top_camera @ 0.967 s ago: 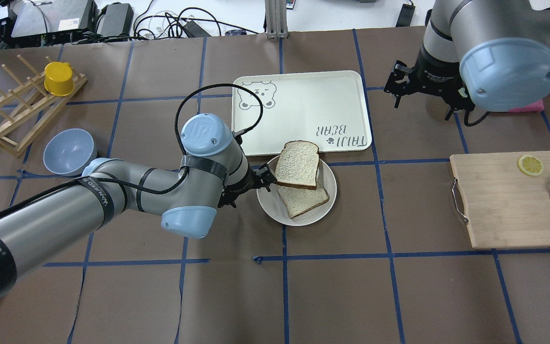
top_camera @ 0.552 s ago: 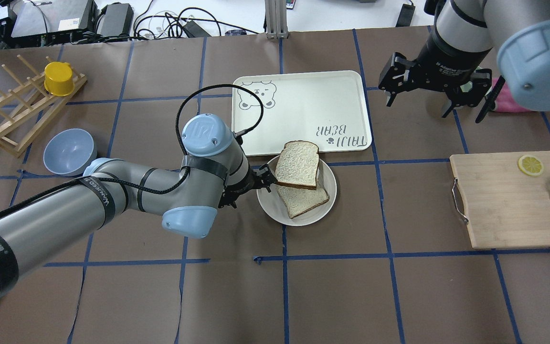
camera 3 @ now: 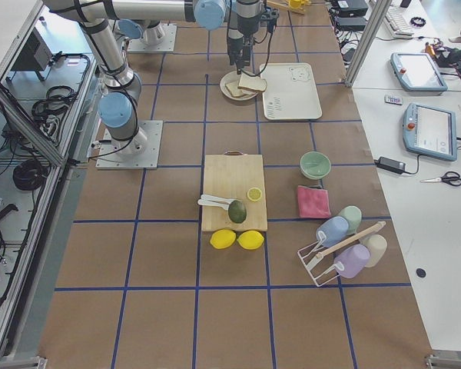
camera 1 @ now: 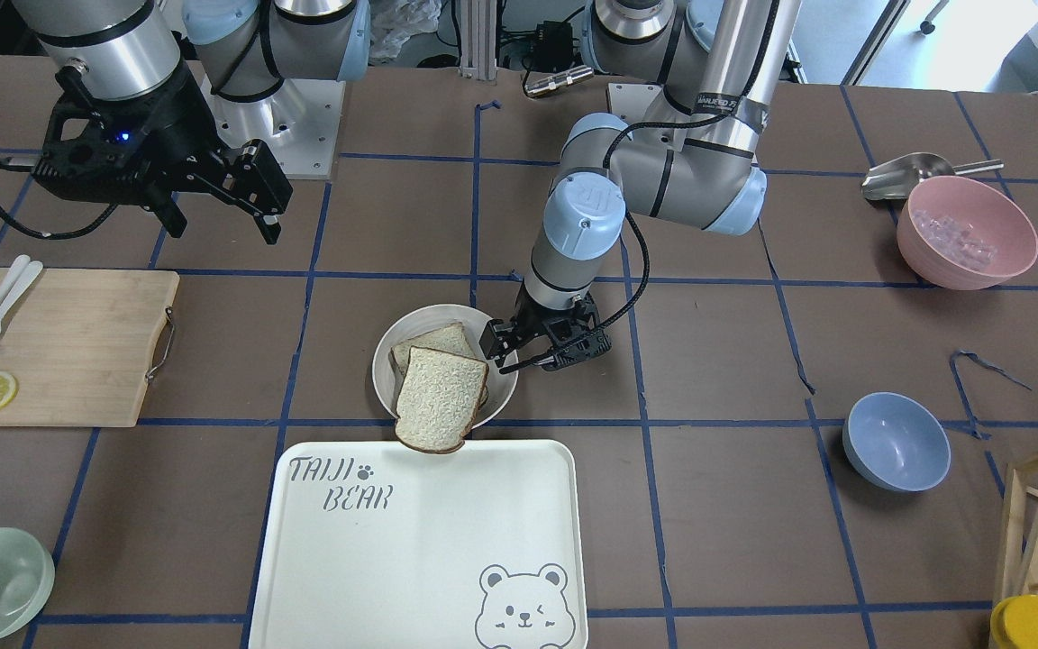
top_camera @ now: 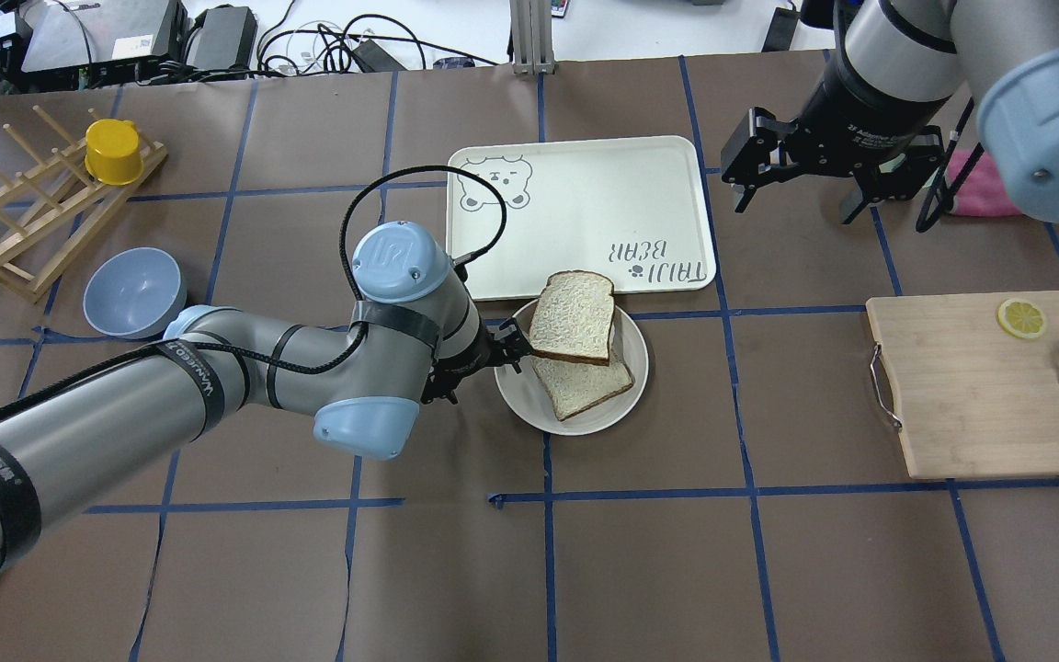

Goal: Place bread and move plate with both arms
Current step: 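Lower the left gripper to the plate rim nearest it and grip it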

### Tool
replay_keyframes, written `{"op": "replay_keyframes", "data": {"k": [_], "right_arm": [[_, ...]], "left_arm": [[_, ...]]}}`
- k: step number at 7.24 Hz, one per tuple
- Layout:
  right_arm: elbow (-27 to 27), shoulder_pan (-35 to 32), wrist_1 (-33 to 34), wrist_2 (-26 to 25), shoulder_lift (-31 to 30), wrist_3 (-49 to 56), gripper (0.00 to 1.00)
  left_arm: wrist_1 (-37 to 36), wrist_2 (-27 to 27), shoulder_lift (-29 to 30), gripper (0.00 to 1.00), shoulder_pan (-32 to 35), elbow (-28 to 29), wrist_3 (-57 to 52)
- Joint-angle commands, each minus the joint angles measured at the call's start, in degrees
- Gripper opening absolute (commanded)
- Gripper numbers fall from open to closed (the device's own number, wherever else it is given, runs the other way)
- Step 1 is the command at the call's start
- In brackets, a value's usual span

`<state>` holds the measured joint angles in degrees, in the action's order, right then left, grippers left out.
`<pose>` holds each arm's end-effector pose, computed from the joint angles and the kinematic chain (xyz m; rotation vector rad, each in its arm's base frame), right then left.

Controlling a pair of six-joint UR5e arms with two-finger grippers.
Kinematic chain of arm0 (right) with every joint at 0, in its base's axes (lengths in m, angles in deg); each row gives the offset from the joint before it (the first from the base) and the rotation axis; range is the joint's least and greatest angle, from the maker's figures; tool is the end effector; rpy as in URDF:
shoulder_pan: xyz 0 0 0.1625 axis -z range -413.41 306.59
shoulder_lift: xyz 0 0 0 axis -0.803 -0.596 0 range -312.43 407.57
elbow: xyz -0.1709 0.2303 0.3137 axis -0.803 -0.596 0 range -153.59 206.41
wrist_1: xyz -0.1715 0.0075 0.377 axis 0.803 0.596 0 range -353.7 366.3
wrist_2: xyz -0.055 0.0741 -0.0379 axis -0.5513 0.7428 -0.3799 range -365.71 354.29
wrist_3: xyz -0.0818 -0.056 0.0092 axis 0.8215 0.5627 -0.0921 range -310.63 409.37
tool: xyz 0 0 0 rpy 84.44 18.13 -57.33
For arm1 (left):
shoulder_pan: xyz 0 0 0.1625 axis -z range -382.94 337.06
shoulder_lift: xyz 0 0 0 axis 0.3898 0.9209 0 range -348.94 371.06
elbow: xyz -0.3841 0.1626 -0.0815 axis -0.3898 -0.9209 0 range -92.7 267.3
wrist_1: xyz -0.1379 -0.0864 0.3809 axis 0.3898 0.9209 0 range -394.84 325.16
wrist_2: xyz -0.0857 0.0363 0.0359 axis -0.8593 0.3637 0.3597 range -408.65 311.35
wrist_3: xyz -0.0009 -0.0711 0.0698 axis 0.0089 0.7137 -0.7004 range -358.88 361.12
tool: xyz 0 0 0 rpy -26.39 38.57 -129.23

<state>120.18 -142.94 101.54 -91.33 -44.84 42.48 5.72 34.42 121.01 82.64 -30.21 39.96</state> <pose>0.1369 -0.4817 0.4856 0.1924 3.0538 -0.0967 -0.2779 -0.4554 0.1776 0.6051 -2.9566 -0.0372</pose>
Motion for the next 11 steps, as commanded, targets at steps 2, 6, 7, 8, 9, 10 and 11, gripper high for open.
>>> {"op": "replay_keyframes", "data": {"k": [2, 6, 7, 8, 9, 10, 11], "right_arm": [[0.01, 0.05, 0.04, -0.08, 0.04, -0.05, 1.0], [0.01, -0.03, 0.04, -0.08, 0.04, -0.58, 1.0], [0.01, -0.03, 0.13, -0.08, 0.04, -0.58, 1.0], [0.01, -0.03, 0.21, -0.08, 0.04, -0.58, 1.0], [0.01, -0.03, 0.39, 0.01, 0.04, -0.66, 1.0], [0.01, -0.03, 1.0, 0.01, 0.04, -0.67, 1.0], [0.01, -0.03, 0.92, -0.08, -0.14, -0.67, 1.0]], "left_arm": [[-1.0, -2.79, 0.44, 0.58, 0.32, 0.18, 1.15], [-0.83, -4.4, 0.0, 0.0, 0.68, -0.17, 0.72], [-0.92, -4.49, -0.52, 0.0, 1.29, 0.0, 0.71], [-1.01, -4.31, -0.44, 0.0, 2.42, 0.18, 0.71], [-1.18, -4.4, -1.22, 0.0, 2.52, 0.26, 0.71], [-1.36, -4.4, -1.75, 0.0, 2.43, 0.44, 0.54], [-1.45, -4.49, -2.28, 0.0, 2.43, 0.44, -2.68]]}}
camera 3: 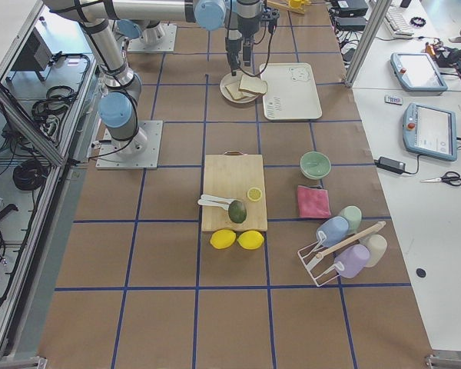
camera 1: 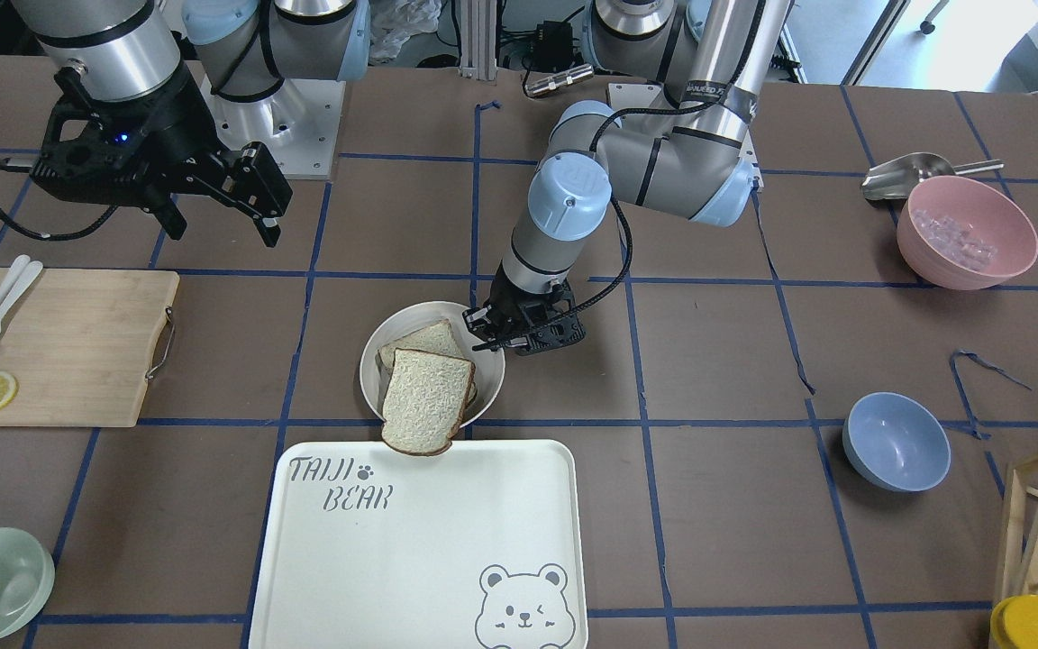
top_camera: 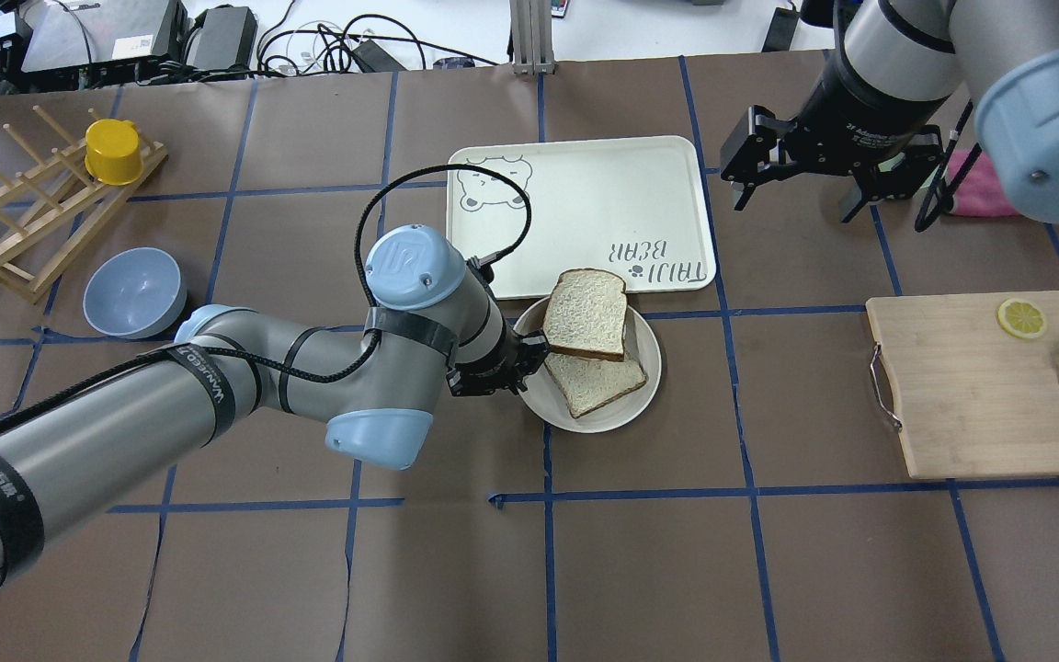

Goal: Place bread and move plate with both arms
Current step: 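Slide the plate with the left gripper onto the cream bear tray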

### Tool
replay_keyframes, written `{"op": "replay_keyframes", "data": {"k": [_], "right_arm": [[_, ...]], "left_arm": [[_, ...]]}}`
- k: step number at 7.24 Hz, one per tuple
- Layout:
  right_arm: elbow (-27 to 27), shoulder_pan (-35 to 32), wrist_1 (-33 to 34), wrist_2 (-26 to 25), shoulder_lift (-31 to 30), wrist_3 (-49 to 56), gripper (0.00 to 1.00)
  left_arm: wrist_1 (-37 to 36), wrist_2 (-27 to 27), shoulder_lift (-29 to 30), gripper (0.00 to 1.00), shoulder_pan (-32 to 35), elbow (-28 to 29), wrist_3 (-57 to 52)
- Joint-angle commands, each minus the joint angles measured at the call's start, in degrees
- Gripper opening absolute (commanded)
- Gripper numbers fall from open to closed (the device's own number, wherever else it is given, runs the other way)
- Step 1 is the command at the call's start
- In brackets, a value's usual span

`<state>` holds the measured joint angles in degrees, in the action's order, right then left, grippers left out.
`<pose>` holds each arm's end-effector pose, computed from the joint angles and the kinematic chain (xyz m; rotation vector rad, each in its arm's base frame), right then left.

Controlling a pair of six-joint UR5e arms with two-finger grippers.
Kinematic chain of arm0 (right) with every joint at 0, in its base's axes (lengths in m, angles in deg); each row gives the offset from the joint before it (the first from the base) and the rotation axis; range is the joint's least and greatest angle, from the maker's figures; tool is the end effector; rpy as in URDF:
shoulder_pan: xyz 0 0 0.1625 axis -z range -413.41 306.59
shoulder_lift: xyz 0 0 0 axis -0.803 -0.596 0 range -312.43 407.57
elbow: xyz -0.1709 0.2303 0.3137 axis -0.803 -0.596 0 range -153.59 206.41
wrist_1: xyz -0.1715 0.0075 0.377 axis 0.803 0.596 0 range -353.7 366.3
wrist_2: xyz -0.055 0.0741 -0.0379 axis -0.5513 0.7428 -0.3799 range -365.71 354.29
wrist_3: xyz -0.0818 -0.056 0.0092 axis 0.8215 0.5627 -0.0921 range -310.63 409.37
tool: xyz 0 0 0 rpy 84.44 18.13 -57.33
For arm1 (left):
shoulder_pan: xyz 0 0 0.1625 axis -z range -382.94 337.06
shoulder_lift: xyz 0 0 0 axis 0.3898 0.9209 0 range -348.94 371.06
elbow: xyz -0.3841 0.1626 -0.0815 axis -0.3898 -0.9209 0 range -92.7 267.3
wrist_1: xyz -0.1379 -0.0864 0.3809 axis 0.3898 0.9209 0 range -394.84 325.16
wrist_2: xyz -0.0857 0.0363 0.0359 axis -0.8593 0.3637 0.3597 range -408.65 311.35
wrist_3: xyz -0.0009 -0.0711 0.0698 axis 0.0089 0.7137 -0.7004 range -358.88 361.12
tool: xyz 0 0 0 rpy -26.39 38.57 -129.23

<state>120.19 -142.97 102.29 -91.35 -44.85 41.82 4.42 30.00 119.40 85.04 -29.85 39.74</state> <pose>0.1371 -0.4827 0.4870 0.2084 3.0513 -0.1160 -0.3050 -0.4445 0.1981 0.5105 -2.8789 -0.0198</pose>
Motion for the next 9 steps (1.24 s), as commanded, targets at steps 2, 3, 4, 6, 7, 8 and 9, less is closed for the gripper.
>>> {"op": "replay_keyframes", "data": {"k": [2, 3, 4, 6, 7, 8, 9], "right_arm": [[-0.26, 0.0, 0.43, -0.06, -0.22, -0.01, 1.0], [0.0, 0.0, 0.17, -0.06, -0.13, 0.16, 1.0], [0.0, -0.09, 0.25, 0.03, 0.04, 0.25, 1.0], [0.09, -0.09, 0.34, -0.06, 0.83, 0.86, 1.0], [1.05, -0.78, -0.53, -0.06, 1.62, 0.08, 1.0], [1.49, -1.05, -0.45, -2.32, -1.07, 0.6, 1.0], [1.06, -0.97, -0.36, -4.78, -4.06, 0.78, 1.0]], "left_arm": [[-1.2, -0.42, -1.81, 0.0, -0.14, 0.17, -2.68], [-2.16, -2.95, -2.43, 0.0, -0.22, 0.17, -2.85], [-2.87, -3.24, -2.52, 0.0, -0.23, -0.18, -2.85], [-4.1, -3.33, -3.05, 0.0, -0.84, 0.25, -2.68], [-4.54, -5.41, -3.05, 0.0, -2.84, 0.78, -2.76], [-4.46, -7.52, -2.96, 0.0, -4.6, 2.09, -2.24], [-4.29, -7.54, -1.92, 0.0, -4.88, 4.54, -2.24]]}}
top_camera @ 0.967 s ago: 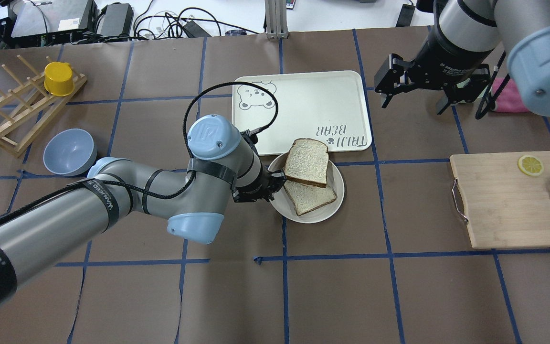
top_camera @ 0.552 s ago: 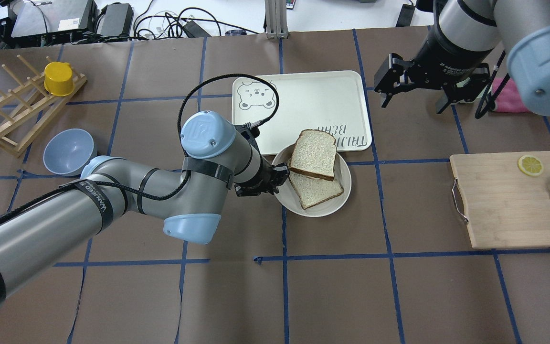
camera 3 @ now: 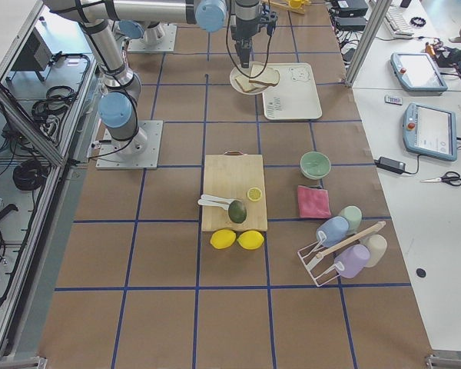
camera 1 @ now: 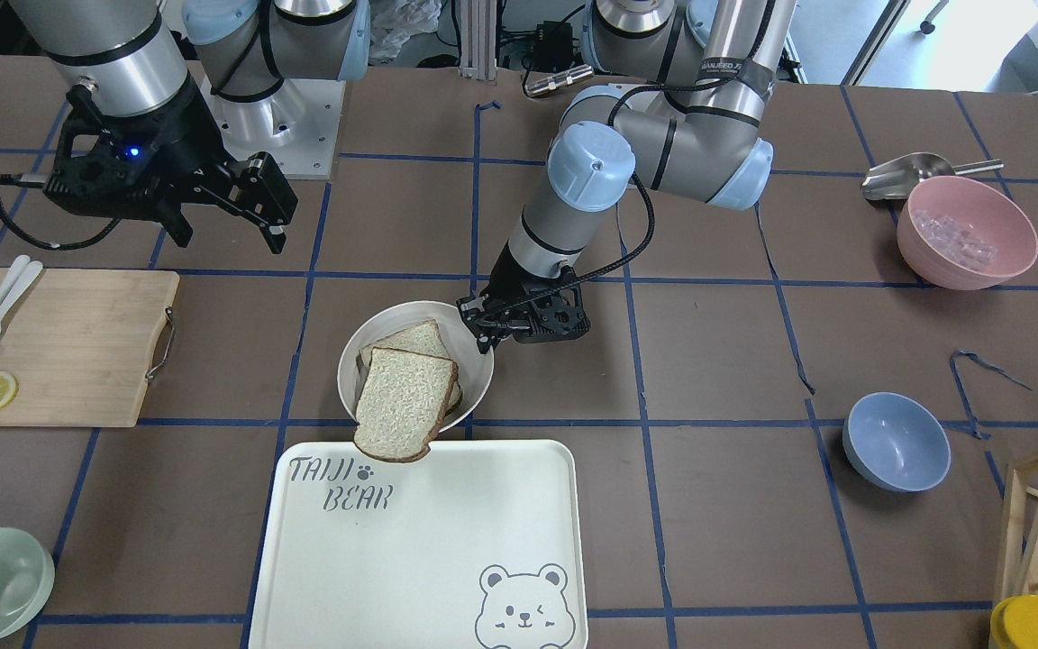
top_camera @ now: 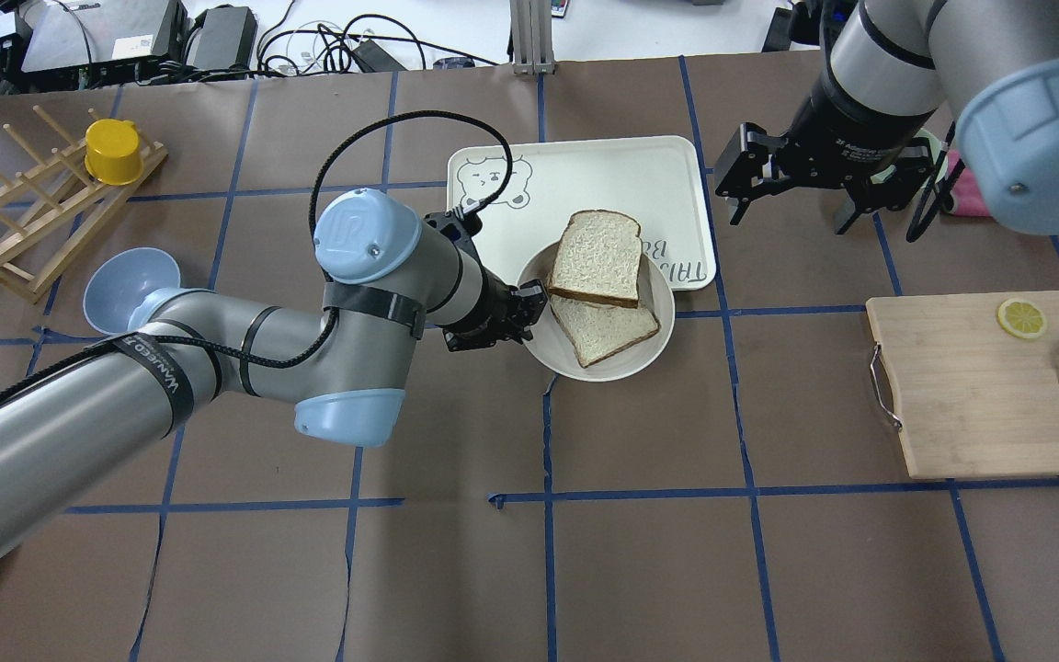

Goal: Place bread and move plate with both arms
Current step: 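Slide the plate with the left gripper onto the cream bear tray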

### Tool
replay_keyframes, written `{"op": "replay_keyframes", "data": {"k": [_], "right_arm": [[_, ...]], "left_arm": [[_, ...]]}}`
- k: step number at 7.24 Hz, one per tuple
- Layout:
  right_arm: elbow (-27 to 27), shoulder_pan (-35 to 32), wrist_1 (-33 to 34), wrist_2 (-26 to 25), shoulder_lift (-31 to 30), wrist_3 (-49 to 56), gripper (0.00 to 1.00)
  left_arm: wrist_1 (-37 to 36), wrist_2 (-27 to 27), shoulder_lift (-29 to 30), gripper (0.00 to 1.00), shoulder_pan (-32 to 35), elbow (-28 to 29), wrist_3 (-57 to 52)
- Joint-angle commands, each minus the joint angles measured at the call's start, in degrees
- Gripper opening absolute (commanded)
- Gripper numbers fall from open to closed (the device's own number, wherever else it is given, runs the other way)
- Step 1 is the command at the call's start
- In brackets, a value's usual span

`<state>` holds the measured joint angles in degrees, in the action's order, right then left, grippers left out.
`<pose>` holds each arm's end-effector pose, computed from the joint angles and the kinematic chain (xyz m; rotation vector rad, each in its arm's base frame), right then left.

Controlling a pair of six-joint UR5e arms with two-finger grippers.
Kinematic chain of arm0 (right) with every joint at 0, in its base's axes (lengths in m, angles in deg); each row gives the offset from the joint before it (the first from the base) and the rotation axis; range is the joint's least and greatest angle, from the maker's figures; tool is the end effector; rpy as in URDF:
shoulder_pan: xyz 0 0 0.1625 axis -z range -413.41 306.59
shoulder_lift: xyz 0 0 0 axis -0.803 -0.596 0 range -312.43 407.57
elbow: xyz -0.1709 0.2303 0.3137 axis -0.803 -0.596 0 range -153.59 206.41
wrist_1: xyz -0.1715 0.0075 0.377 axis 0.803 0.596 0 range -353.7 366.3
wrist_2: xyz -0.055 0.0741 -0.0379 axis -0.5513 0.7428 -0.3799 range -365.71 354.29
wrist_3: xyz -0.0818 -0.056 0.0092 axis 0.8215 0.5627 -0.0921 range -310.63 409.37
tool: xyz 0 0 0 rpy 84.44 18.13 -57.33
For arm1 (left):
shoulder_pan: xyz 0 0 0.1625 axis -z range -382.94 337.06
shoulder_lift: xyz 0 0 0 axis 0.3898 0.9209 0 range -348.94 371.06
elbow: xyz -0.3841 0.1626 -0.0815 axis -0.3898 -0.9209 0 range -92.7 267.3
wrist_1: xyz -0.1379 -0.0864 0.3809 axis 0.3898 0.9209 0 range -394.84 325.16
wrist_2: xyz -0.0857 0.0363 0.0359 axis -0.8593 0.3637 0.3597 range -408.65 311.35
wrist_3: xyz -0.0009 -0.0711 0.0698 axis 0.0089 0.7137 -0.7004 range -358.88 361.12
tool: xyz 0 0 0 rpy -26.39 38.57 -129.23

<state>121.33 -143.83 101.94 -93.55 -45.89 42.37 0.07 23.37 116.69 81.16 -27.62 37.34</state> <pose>0.1404 -0.4722 0.4848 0.1756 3.0923 -0.1088 -0.2889 -0.4769 0.2501 0.4726 -2.7080 0.1324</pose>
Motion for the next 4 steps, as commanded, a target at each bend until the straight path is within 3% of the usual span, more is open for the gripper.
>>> {"op": "replay_keyframes", "data": {"k": [1, 4], "right_arm": [[-1.39, -0.38, 0.08, 0.1, -2.18, 0.06, 1.0], [-1.23, -0.38, 0.6, 1.1, 3.62, 0.76, 1.0]], "left_arm": [[0.59, -0.57, 2.54, 0.0, -1.18, 7.03, 0.69], [4.64, -0.21, 12.54, 0.0, -1.98, 21.63, 0.52]]}}
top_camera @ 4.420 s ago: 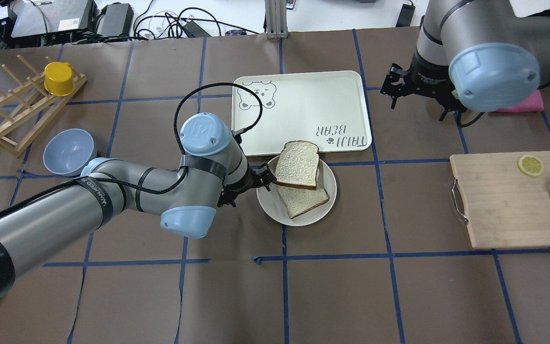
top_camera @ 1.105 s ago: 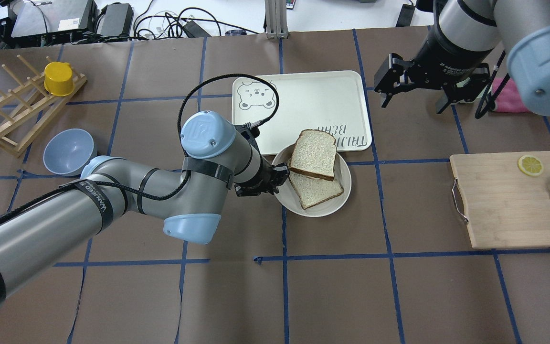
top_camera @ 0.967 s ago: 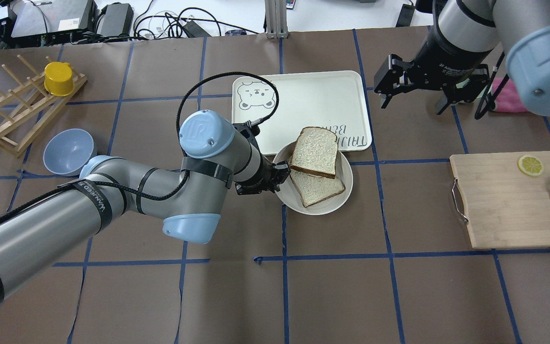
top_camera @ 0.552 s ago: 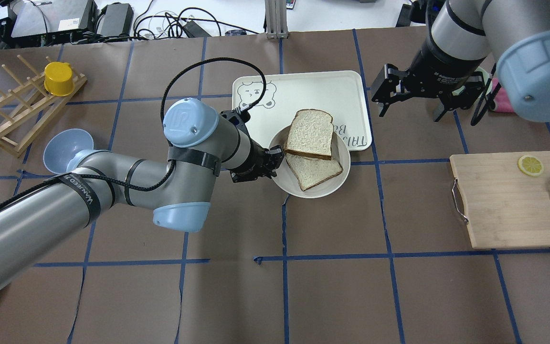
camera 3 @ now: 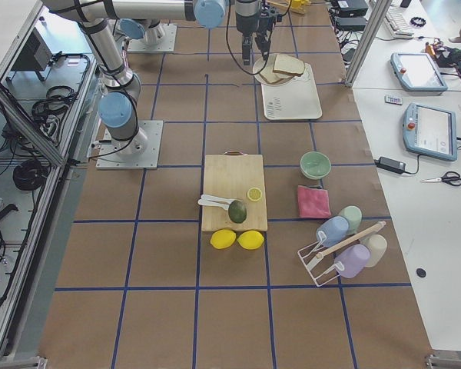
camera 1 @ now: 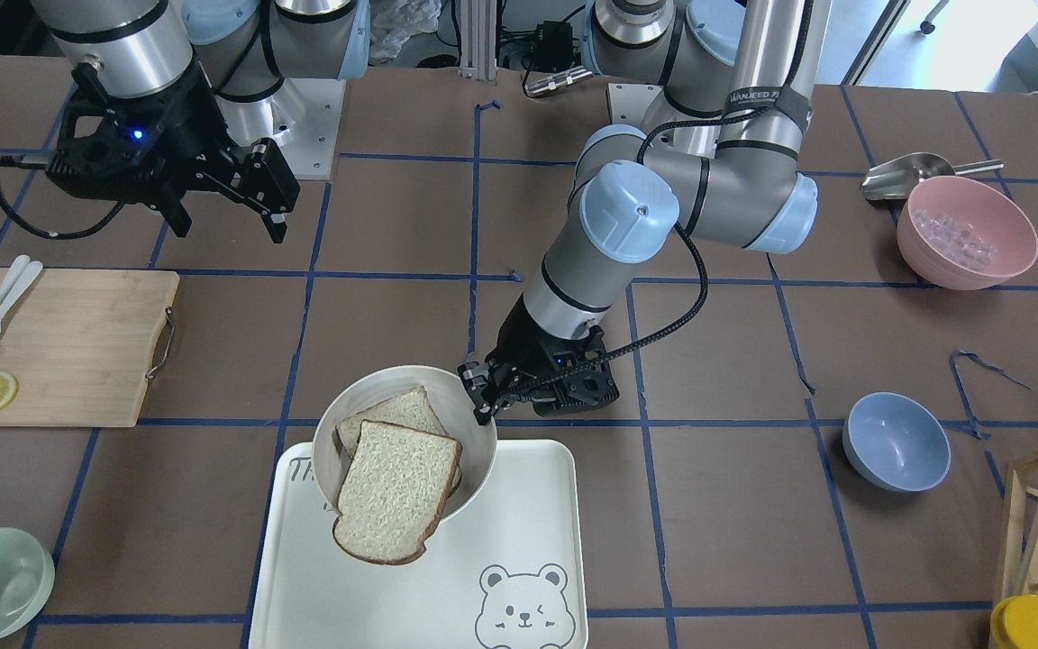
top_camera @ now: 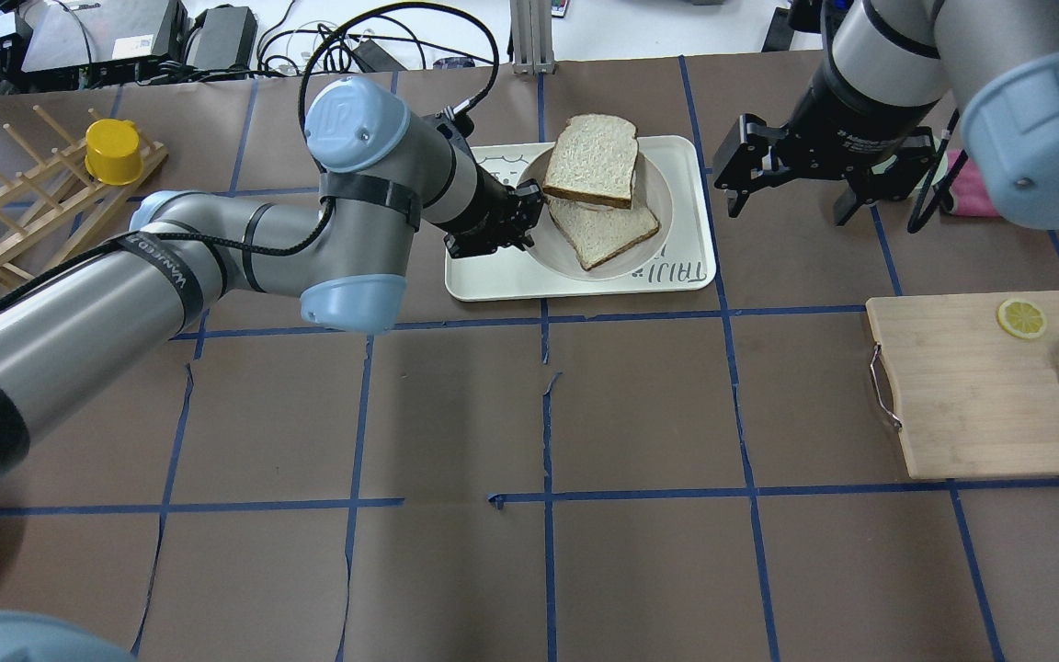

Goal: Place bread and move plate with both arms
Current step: 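Slide the plate with the left gripper onto the cream bear tray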

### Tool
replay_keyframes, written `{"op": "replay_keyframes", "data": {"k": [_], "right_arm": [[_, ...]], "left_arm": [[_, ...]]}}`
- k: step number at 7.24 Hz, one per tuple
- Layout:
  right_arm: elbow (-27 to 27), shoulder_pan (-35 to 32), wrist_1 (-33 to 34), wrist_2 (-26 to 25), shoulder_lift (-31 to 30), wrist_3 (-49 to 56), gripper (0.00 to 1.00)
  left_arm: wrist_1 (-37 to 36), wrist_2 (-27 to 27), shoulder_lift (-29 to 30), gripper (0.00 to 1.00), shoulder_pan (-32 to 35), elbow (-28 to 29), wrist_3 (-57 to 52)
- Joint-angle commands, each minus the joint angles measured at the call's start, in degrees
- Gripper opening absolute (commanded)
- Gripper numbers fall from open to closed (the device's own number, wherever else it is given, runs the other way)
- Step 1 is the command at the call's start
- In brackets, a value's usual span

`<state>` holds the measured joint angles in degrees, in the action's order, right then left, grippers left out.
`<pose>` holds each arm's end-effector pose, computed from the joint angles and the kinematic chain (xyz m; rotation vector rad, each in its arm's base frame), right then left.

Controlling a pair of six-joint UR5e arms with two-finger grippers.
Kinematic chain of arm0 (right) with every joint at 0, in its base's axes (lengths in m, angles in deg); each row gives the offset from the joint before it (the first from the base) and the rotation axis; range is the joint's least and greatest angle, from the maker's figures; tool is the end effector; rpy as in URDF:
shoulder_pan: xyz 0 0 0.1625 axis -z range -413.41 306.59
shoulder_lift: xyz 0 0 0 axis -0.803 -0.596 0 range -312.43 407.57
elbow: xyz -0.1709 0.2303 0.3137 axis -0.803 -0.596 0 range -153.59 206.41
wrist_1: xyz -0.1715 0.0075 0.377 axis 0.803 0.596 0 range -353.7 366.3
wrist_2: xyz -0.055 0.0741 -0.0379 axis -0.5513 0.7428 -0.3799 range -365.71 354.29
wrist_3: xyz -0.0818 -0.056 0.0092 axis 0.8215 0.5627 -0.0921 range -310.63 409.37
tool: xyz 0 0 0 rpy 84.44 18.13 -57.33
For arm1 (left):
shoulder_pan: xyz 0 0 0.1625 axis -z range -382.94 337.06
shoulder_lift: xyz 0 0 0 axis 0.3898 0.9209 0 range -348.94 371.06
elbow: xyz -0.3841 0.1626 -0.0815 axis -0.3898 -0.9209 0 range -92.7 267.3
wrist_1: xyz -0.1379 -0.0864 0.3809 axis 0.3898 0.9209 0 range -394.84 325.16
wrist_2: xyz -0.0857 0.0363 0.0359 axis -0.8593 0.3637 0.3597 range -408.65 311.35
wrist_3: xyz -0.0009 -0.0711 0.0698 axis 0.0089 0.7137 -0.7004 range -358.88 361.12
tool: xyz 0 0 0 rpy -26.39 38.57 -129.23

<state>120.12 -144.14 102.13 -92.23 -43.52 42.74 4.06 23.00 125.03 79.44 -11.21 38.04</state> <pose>0.1455 -0.4871 0.4759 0.1557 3.0723 -0.0798 -0.2955 -0.5784 0.2825 0.5054 -2.6626 0.2211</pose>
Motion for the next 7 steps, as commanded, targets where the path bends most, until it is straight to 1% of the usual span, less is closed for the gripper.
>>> {"op": "replay_keyframes", "data": {"k": [1, 2, 3, 5, 7], "right_arm": [[0.42, 0.02, -0.63, -1.1, 0.83, 1.61, 1.0], [-0.7, 0.2, -4.82, -1.29, 0.65, 1.71, 1.0], [-2.02, 0.2, -6.34, -0.77, 0.74, 1.8, 1.0], [-2.74, 0.63, -6.53, -1.2, 1.35, 1.63, 1.0], [-4.13, 0.38, -10.38, -0.51, 0.48, 1.45, 1.0]], "left_arm": [[0.65, 0.07, 8.16, 0.0, -0.95, 9.26, -0.27], [0.74, -0.1, 11.68, 0.0, -2.0, 12.95, -1.14], [0.74, 0.07, 14.06, 0.0, -2.53, 14.3, -3.94], [0.65, -0.19, 16.19, 0.0, -2.63, 14.13, -4.05], [0.65, -0.54, 16.55, 0.0, -2.63, 13.34, -3.97]]}}
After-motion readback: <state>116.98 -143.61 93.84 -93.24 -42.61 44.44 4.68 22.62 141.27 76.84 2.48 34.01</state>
